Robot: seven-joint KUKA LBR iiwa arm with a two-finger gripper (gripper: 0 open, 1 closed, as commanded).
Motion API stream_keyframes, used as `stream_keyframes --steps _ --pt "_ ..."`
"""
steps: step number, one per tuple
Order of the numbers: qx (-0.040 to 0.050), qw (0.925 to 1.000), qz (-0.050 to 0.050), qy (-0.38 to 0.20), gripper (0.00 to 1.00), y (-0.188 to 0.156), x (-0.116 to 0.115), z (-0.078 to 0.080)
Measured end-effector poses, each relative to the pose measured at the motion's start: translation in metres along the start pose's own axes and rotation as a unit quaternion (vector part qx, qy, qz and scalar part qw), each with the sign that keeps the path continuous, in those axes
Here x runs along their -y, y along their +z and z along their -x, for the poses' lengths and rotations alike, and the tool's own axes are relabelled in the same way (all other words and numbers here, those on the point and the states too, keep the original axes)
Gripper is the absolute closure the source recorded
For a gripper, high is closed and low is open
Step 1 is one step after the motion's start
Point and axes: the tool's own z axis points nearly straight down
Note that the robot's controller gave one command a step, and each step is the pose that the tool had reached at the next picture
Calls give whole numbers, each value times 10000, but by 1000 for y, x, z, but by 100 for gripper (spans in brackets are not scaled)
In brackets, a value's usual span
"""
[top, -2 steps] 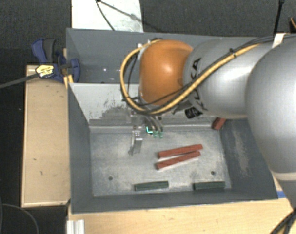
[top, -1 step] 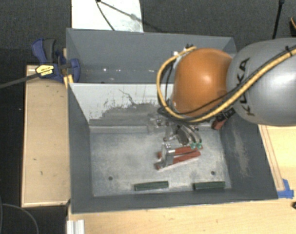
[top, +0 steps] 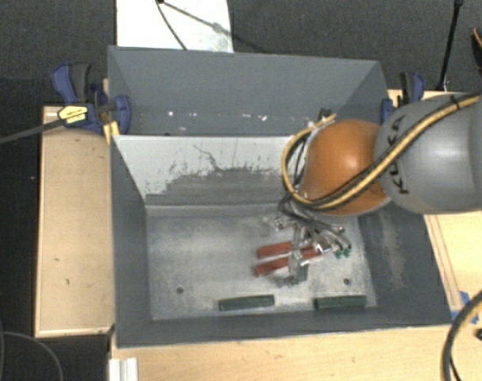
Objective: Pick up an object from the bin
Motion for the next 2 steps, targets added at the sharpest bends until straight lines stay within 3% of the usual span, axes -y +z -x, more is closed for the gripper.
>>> stream_keyframes --steps 1,2 --pt "30 10000 5 12 100 -4 -3 2" --pt "29 10000 6 29 0 -4 -3 2"
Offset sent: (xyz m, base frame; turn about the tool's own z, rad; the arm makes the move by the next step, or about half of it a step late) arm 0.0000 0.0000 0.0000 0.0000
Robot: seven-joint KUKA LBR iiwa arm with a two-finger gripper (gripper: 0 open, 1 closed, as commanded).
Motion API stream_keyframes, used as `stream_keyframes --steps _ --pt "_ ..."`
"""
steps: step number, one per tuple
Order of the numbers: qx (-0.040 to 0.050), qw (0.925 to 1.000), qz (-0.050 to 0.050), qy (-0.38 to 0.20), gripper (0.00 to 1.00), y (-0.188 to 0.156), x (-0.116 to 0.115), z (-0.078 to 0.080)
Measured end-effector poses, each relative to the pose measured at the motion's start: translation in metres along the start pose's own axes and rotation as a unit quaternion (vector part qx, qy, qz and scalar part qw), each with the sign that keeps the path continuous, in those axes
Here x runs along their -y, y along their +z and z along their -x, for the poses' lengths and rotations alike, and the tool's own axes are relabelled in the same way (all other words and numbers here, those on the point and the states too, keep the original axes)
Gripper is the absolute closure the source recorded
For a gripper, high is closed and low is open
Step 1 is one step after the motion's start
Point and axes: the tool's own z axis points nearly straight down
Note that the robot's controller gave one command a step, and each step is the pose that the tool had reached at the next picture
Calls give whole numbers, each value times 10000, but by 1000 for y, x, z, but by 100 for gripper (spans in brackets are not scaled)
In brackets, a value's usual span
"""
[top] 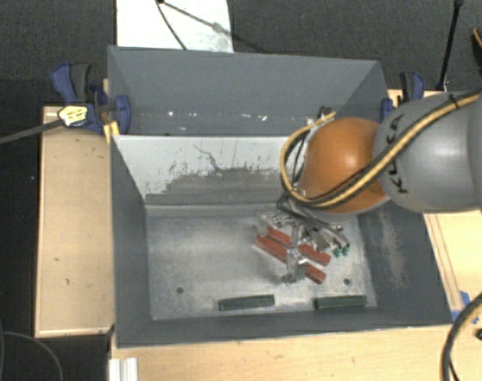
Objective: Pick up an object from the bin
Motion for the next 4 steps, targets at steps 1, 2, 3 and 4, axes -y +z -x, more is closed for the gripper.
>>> stream_keyframes --steps 1,2,3,4 --pt "16 9983 -21 581 0 18 70 -1" --pt "14 9983 -8 578 100 17 67 0" --pt "39 9998 -21 184 100 -84 60 -20" --pt "13 9980 -8 -628 100 -75 54 -17"
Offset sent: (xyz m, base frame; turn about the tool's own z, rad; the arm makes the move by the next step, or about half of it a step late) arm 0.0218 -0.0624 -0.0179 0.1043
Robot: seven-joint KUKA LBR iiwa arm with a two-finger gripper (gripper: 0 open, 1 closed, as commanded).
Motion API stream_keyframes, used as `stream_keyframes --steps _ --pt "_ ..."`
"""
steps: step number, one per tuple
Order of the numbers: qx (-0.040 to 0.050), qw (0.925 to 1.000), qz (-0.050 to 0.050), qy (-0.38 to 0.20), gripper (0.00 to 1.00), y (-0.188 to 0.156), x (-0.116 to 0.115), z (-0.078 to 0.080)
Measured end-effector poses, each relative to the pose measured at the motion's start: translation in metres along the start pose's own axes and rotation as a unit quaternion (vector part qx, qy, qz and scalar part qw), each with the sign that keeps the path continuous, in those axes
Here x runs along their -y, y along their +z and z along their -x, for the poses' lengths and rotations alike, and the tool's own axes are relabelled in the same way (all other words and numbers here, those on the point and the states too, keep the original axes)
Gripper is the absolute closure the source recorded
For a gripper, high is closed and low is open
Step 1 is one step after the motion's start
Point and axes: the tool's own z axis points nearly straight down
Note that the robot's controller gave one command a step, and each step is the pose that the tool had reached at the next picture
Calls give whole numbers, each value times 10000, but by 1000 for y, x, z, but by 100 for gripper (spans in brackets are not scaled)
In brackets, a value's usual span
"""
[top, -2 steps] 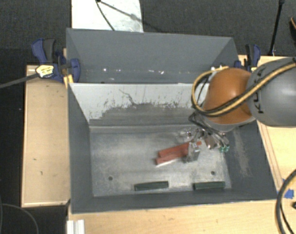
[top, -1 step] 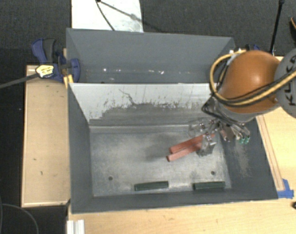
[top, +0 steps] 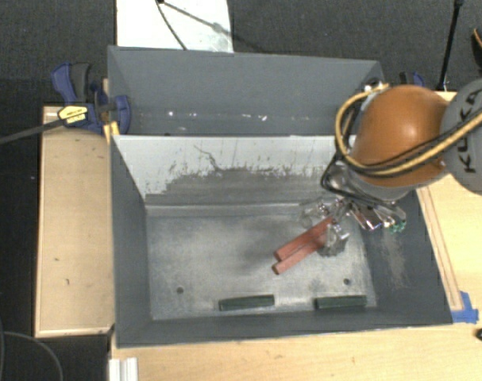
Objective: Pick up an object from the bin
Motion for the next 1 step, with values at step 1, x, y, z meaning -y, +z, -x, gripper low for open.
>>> stream_keyframes --steps 1 --pt "20 10000 -12 21 100 -51 -3 5"
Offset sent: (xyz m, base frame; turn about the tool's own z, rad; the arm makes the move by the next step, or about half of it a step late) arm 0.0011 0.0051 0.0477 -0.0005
